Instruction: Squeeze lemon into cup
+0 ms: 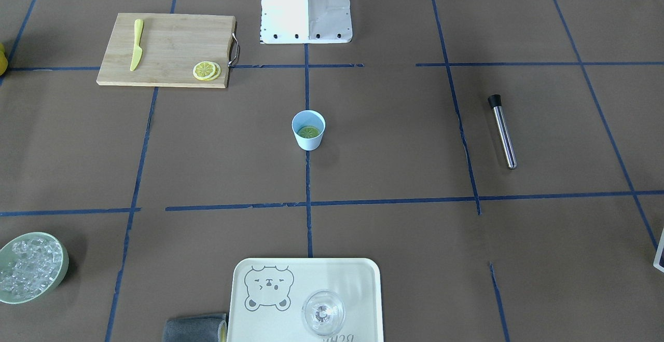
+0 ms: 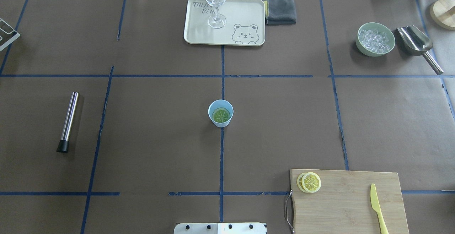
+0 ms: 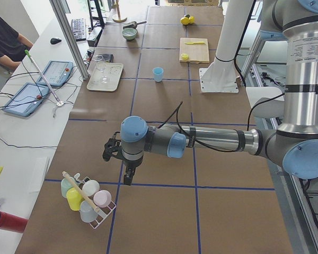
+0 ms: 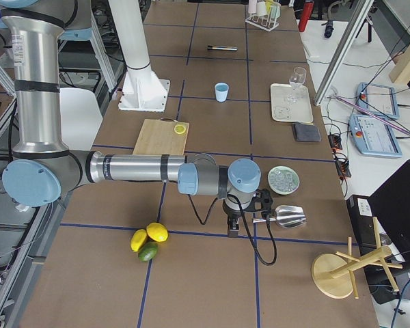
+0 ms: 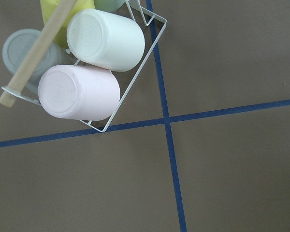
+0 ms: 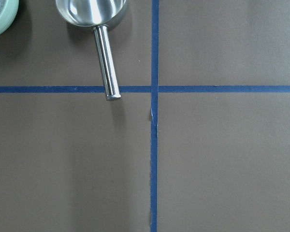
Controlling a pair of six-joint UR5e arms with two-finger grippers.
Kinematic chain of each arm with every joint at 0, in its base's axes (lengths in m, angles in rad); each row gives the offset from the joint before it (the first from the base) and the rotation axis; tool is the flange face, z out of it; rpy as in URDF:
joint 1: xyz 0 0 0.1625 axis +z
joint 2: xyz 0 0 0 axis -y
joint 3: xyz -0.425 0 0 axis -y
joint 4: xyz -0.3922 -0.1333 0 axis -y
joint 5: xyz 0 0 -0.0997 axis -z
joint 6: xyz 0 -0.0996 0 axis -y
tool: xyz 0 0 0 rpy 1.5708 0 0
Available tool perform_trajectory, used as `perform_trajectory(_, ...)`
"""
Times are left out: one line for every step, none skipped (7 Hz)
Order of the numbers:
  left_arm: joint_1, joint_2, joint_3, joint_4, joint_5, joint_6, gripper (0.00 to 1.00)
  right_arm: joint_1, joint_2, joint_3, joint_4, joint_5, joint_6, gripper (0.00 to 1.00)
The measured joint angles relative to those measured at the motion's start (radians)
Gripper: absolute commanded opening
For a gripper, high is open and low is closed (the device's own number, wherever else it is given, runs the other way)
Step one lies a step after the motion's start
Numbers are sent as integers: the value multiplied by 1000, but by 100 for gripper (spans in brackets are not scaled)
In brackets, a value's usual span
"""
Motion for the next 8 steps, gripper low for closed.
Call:
perform_trajectory(0,0,2,0,0,-9,100,0,0,3,3,0,0,100)
perform_trajectory(0,0,3,0,0,-14,100,1,1,4,4,0,1,100)
perform_trajectory(0,0,5,0,0,-16,100,1,1,6,4,0,1,100)
perform_trajectory(0,0,5,0,0,-17,100,1,1,9,4,0,1,100)
perform_trajectory(0,0,5,0,0,-18,100,1,1,13,4,0,1,100)
perform_trajectory(0,0,5,0,0,-18,100,1,0,18,4,0,0,100)
perform_trajectory(0,0,5,0,-1,-18,100,1,-1,22,4,1,0,100)
perform_trajectory(1,0,6,0,-1,-18,100,1,-1,24,4,1,-1,100)
